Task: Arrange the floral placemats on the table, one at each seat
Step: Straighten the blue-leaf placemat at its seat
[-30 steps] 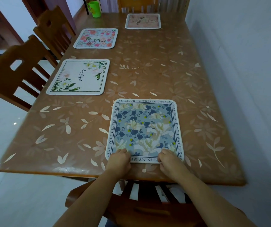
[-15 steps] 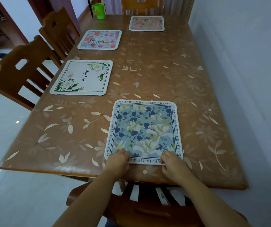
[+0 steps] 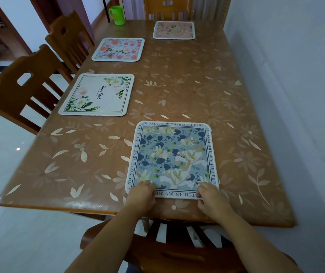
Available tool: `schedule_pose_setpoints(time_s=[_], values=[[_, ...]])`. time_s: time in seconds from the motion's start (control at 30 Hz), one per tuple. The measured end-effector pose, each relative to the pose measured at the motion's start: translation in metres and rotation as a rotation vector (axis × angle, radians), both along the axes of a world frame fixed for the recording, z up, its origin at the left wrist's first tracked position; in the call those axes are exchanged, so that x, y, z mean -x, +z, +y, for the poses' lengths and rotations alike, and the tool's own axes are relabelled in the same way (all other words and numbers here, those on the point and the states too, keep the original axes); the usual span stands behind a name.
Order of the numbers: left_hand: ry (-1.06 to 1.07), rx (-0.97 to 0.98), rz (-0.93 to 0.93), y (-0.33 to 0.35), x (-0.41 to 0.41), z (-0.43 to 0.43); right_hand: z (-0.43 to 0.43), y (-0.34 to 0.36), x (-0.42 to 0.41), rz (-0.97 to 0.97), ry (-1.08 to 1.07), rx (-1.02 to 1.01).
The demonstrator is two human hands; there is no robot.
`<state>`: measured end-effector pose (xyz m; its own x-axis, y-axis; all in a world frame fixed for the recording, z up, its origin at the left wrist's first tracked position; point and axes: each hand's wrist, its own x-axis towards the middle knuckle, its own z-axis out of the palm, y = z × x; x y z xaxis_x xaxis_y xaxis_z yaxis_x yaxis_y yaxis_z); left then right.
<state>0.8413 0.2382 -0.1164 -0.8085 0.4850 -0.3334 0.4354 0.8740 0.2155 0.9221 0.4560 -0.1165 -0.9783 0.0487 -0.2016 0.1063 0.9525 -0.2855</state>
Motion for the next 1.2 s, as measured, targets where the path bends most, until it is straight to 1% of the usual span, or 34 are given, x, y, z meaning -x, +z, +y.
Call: schedule_pose_setpoints(time_s=[0.23,0.6,1.03,1.13,1.2], values=[[-0.003,-0.005,-0.004,0.0025,-0.0003,0.0004,0.0007,0.0003,-0.0016,0.008,0.018,-0.008],[0.008,-0.006,-0.004,0.0043,-0.0014,-0.0001,0.0043,-0.0022,-0.0024,0.022,0.021,0.056],[0.006,0.019,0.008,0.0033,-0.0019,0.0009,0.0030,0.0003,-0.0028,0.014,0.009,0.043],[0.023,0.017,0.021,0.0045,-0.0004,0.0002,0.0003,0.0013,-0.0011,0.015,0.010,0.031],[0.043,0.014,0.030,0.0054,0.0018,-0.0013,-0.0023,0.0017,0.0019,-0.003,0.009,0.061]])
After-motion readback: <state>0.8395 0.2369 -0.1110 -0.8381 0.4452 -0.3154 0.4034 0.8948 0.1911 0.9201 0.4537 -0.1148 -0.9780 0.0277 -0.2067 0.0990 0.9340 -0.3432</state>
